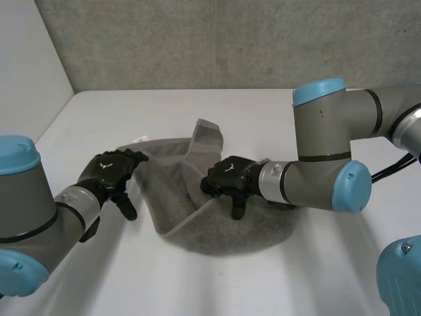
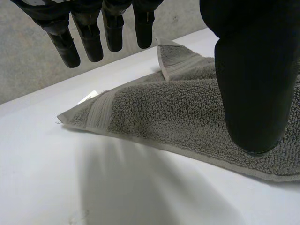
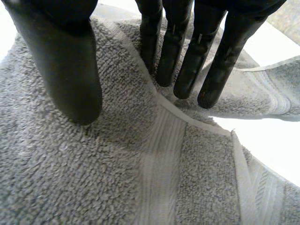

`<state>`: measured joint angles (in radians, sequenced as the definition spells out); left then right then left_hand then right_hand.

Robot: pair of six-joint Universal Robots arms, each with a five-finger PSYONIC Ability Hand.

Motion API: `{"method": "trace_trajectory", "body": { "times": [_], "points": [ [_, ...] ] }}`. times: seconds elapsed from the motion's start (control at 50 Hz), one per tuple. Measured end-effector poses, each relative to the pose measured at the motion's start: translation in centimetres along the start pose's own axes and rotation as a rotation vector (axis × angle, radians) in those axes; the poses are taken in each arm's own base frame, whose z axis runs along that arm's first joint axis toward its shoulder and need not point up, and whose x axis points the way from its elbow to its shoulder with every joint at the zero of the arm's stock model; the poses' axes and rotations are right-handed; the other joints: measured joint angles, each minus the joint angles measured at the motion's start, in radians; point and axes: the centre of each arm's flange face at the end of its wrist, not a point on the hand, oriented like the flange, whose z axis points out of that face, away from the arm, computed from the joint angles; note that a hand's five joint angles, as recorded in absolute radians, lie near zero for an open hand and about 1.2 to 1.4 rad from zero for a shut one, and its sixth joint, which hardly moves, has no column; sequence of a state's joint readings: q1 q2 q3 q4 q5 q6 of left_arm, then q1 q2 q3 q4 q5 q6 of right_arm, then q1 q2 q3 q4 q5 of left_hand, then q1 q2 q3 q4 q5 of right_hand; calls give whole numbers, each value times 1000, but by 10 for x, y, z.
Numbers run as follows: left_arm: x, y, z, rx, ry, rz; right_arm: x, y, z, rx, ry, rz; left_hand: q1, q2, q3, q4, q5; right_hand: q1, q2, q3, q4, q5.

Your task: Fold the towel.

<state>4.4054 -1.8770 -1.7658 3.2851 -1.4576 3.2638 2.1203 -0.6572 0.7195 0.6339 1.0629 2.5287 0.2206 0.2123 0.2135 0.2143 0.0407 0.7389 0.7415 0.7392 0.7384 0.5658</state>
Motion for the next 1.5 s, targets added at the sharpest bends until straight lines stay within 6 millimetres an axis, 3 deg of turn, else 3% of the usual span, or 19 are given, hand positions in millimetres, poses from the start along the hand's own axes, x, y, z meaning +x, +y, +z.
{"method": "trace_trajectory", "body": {
  "times": [0.1,0.38,0.62,0.76,0.86,0.92,1.02,1.14,1.3,1.5],
  "points": [
    [0,1,0,-4,-1,0,-3,2,-2,-18,-14,6,0,-2,0,0,0,22,19,22,23,20],
    [0,7,-2,-17,-1,-2,-13,5,-11,-29,-66,-6,0,-2,0,0,0,-227,-203,-211,-208,-229],
    [1,10,-1,-28,1,-3,-28,9,-14,-23,-139,-28,0,-3,0,-2,-1,-183,-198,-187,-189,-185],
    [1,13,-1,-37,2,-4,-29,12,-14,-37,-137,-29,0,-3,0,-2,-1,31,30,29,30,32],
    [1,14,-1,-41,2,-5,-26,11,-15,-36,-126,-25,-7,-5,-4,-4,-2,514,520,514,526,524],
    [1,15,-1,-41,2,-4,-22,7,-18,-21,-110,-21,-7,-5,-4,-4,-2,539,566,592,599,570],
    [2,15,-1,-41,6,-3,-5,-15,-36,62,-22,19,-7,-5,-4,-4,-2,539,566,592,599,570],
    [7,16,0,-29,52,-1,16,-26,-63,138,106,160,-7,-4,-3,-4,-2,539,566,592,599,570],
    [19,16,9,19,170,4,22,-14,-87,178,262,292,-3,9,6,5,2,539,568,592,599,570],
    [28,19,35,56,233,13,17,-1,-107,229,354,345,120,128,126,126,127,539,568,592,599,570]
  ]
}}
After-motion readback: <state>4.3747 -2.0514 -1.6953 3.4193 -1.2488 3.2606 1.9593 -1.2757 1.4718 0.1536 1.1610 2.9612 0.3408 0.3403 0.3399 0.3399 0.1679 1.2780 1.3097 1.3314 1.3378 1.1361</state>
